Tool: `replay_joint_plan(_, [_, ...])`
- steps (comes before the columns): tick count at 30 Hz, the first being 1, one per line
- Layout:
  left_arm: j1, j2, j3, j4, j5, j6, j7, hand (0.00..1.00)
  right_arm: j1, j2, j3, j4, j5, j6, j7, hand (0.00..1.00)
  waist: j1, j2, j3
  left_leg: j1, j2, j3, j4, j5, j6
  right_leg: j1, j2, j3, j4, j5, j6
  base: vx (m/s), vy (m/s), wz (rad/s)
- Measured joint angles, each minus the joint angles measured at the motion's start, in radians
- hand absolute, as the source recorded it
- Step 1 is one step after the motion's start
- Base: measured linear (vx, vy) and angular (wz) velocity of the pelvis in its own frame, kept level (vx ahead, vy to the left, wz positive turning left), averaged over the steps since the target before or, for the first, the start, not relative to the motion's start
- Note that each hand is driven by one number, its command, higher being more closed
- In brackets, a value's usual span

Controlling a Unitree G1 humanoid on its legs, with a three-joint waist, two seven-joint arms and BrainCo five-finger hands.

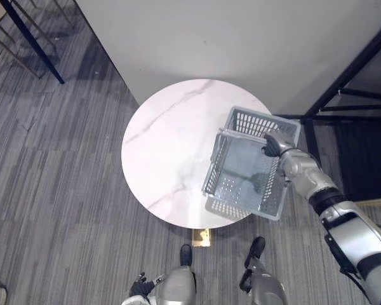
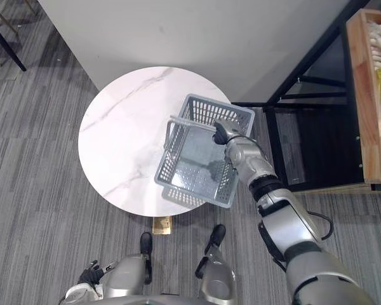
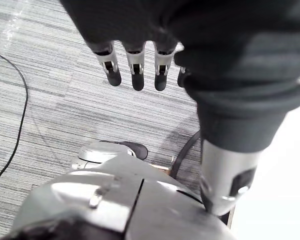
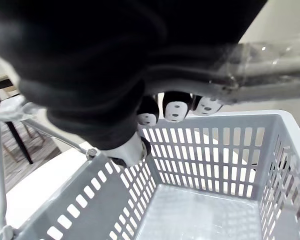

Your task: Pick vegetable in the basket

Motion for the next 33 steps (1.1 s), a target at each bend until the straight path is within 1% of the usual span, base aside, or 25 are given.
replay_joint_plan(1, [0.004, 0.005, 0.008, 0.0, 0.022, 0.008, 0.0, 0.0, 0.038, -0.021, 0.03, -0.059, -0.003, -0.016, 0.021, 1.0, -0.006, -0.016, -0.016, 0.002, 0.001, 0.003, 0.0, 0.0, 0.0, 0.001, 0.001, 0.004, -0.001, 0.0, 0.0, -0.02, -0.01, -0.09])
replay_joint_plan(2, [0.006, 0.007, 0.008, 0.0, 0.027, 0.01, -0.001, 0.0, 0.046, -0.028, 0.04, -0.072, -0.006, -0.02, 0.024, 1.0, -0.007, -0.02, -0.02, 0.004, 0.001, 0.004, 0.0, 0.0, 0.0, 0.001, 0.001, 0.004, -0.001, 0.0, 0.0, -0.02, -0.015, -0.08])
replay_joint_plan(4, [0.017, 0.029, 0.014, 0.001, 0.035, 0.017, -0.011, 0.0, 0.101, -0.081, 0.072, -0.168, -0.008, -0.049, 0.051, 1.0, -0.016, -0.046, -0.042, 0.022, 0.003, 0.017, -0.001, -0.001, 0.0, 0.012, 0.003, 0.019, -0.001, 0.003, 0.004, -0.02, -0.012, -0.14])
replay_joint_plan(5, [0.021, 0.029, 0.016, 0.002, 0.035, 0.017, -0.013, 0.0, 0.115, -0.096, 0.081, -0.195, -0.008, -0.053, 0.056, 1.0, -0.018, -0.05, -0.055, 0.024, 0.003, 0.021, -0.001, -0.002, 0.0, 0.011, 0.003, 0.024, -0.001, 0.003, 0.005, -0.03, -0.007, -0.15])
replay_joint_plan(7, [0.042, 0.034, 0.03, 0.019, 0.066, 0.024, -0.022, 0.0, 0.167, -0.166, 0.105, -0.293, 0.012, -0.087, 0.075, 1.0, -0.037, -0.065, -0.106, 0.03, 0.003, 0.028, -0.001, -0.005, 0.0, 0.011, 0.004, 0.036, -0.002, 0.004, 0.006, -0.02, -0.005, -0.13])
replay_joint_plan(8, [0.047, 0.035, 0.035, 0.019, 0.075, 0.026, -0.024, 0.0, 0.179, -0.189, 0.112, -0.32, 0.024, -0.095, 0.085, 1.0, -0.041, -0.067, -0.116, 0.033, 0.004, 0.032, -0.001, -0.006, 0.0, 0.012, 0.005, 0.041, -0.002, 0.003, 0.006, -0.02, -0.009, -0.19])
replay_joint_plan(10, [0.06, 0.032, 0.043, 0.026, 0.075, 0.032, -0.033, 0.0, 0.231, -0.276, 0.125, -0.413, 0.088, -0.127, 0.116, 1.0, -0.049, -0.067, -0.156, 0.042, 0.008, 0.049, 0.001, -0.011, -0.002, 0.011, 0.009, 0.06, -0.002, 0.003, 0.007, -0.02, -0.018, -0.21])
replay_joint_plan(11, [0.063, 0.032, 0.043, 0.033, 0.075, 0.032, -0.035, 0.0, 0.244, -0.295, 0.125, -0.432, 0.101, -0.133, 0.122, 1.0, -0.052, -0.066, -0.164, 0.043, 0.009, 0.05, 0.002, -0.011, -0.002, 0.011, 0.01, 0.061, -0.002, 0.003, 0.007, -0.02, -0.026, -0.12])
replay_joint_plan(12, [0.068, 0.032, 0.044, 0.041, 0.076, 0.032, -0.04, 0.0, 0.269, -0.331, 0.124, -0.464, 0.14, -0.143, 0.134, 1.0, -0.058, -0.064, -0.177, 0.045, 0.011, 0.053, 0.003, -0.012, -0.003, 0.011, 0.012, 0.063, -0.002, 0.002, 0.007, -0.02, -0.03, -0.15])
replay_joint_plan(13, [0.072, 0.032, 0.044, 0.042, 0.081, 0.032, -0.043, 0.0, 0.294, -0.367, 0.122, -0.489, 0.179, -0.155, 0.138, 1.0, -0.058, -0.062, -0.183, 0.052, 0.015, 0.063, 0.003, -0.014, -0.007, 0.011, 0.018, 0.075, -0.002, 0.002, 0.007, -0.03, -0.032, -0.19])
replay_joint_plan(16, [0.086, 0.031, 0.046, 0.044, 0.107, 0.032, -0.051, 0.0, 0.354, -0.413, 0.118, -0.529, 0.229, -0.168, 0.165, 1.0, -0.06, -0.055, -0.207, 0.052, 0.027, 0.077, 0.003, -0.023, -0.019, 0.01, 0.028, 0.088, -0.002, -0.004, 0.011, -0.04, -0.043, -0.18])
replay_joint_plan(18, [0.096, 0.031, 0.049, 0.053, 0.113, 0.032, -0.067, 0.0, 0.429, -0.453, 0.104, -0.547, 0.243, -0.189, 0.182, 1.0, -0.062, -0.046, -0.234, 0.055, 0.034, 0.081, 0.002, -0.026, -0.022, 0.009, 0.036, 0.091, -0.002, -0.012, 0.009, 0.01, -0.023, -0.07])
replay_joint_plan(20, [0.101, 0.025, 0.062, 0.053, 0.113, 0.032, -0.075, 0.0, 0.476, -0.467, 0.08, -0.546, 0.242, -0.2, 0.195, 1.0, -0.062, -0.04, -0.241, 0.062, 0.039, 0.097, 0.002, -0.027, -0.024, 0.006, 0.042, 0.104, -0.002, -0.012, 0.008, 0.02, -0.019, -0.21])
replay_joint_plan(23, [0.117, 0.022, 0.066, 0.056, 0.114, 0.033, -0.084, 0.0, 0.531, -0.473, 0.074, -0.543, 0.237, -0.2, 0.201, 1.0, -0.064, -0.033, -0.251, 0.08, 0.045, 0.128, 0.002, -0.026, -0.023, 0.0, 0.054, 0.136, -0.002, -0.008, 0.004, 0.02, -0.01, -0.3])
replay_joint_plan(25, [0.12, 0.017, 0.075, 0.057, 0.116, 0.034, -0.089, 0.0, 0.585, -0.47, 0.032, -0.536, 0.234, -0.2, 0.201, 1.0, -0.068, -0.025, -0.255, 0.096, 0.048, 0.138, 0.003, -0.029, -0.025, 0.01, 0.057, 0.146, -0.002, -0.007, 0.004, 0.04, 0.0, -0.22])
replay_joint_plan(26, [0.129, 0.009, 0.083, 0.057, 0.126, 0.037, -0.089, 0.0, 0.611, -0.469, 0.008, -0.531, 0.228, -0.199, 0.2, 1.0, -0.075, -0.018, -0.258, 0.106, 0.052, 0.147, 0.02, -0.043, -0.025, 0.018, 0.06, 0.154, 0.003, -0.008, 0.004, 0.01, 0.017, -0.22])
replay_joint_plan(27, [0.133, 0.004, 0.086, 0.052, 0.136, 0.037, -0.088, 0.0, 0.63, -0.467, -0.022, -0.527, 0.224, -0.199, 0.199, 1.0, -0.08, -0.007, -0.257, 0.096, 0.069, 0.157, 0.079, -0.078, -0.025, 0.015, 0.068, 0.166, 0.03, -0.016, 0.002, 0.01, 0.022, -0.26])
replay_joint_plan(28, [0.132, 0.002, 0.086, 0.047, 0.138, 0.038, -0.088, 0.0, 0.645, -0.465, -0.042, -0.526, 0.222, -0.198, 0.196, 1.0, -0.082, -0.001, -0.258, 0.086, 0.078, 0.157, 0.11, -0.099, -0.026, 0.011, 0.07, 0.169, 0.051, -0.025, 0.005, -0.02, 0.028, -0.23])
replay_joint_plan(29, [0.131, 0.0, 0.083, 0.044, 0.142, 0.038, -0.088, 0.0, 0.681, -0.458, -0.089, -0.526, 0.222, -0.195, 0.187, 1.0, -0.09, 0.007, -0.254, 0.086, 0.089, 0.158, 0.153, -0.126, -0.024, 0.001, 0.069, 0.176, 0.107, -0.054, 0.008, -0.04, 0.049, -0.16])
replay_joint_plan(30, [0.132, -0.001, 0.082, 0.039, 0.142, 0.038, -0.088, 0.0, 0.713, -0.448, -0.131, -0.527, 0.218, -0.194, 0.174, 1.0, -0.094, 0.007, -0.254, 0.087, 0.089, 0.164, 0.174, -0.139, -0.021, -0.021, 0.06, 0.191, 0.164, -0.078, 0.011, -0.06, 0.088, -0.22])
replay_joint_plan(31, [0.131, 0.0, 0.08, 0.04, 0.141, 0.038, -0.088, 0.0, 0.743, -0.428, -0.189, -0.528, 0.216, -0.193, 0.168, 1.0, -0.104, -0.005, -0.247, 0.082, 0.08, 0.177, 0.196, -0.154, -0.012, -0.056, 0.048, 0.22, 0.222, -0.088, 0.016, -0.07, 0.107, -0.34])
replay_joint_plan(32, [0.13, 0.003, 0.08, 0.04, 0.141, 0.038, -0.088, 0.0, 0.757, -0.411, -0.227, -0.531, 0.209, -0.192, 0.162, 1.0, -0.111, -0.006, -0.248, 0.073, 0.07, 0.197, 0.212, -0.164, -0.004, -0.081, 0.039, 0.25, 0.244, -0.087, 0.017, -0.1, 0.132, -0.48])
replay_joint_plan(33, [0.126, 0.008, 0.079, 0.041, 0.141, 0.038, -0.086, 0.0, 0.776, -0.395, -0.26, -0.54, 0.201, -0.187, 0.145, 1.0, -0.115, -0.017, -0.244, 0.06, 0.061, 0.221, 0.227, -0.183, 0.009, -0.105, 0.033, 0.285, 0.246, -0.075, 0.034, -0.14, 0.147, -0.73])
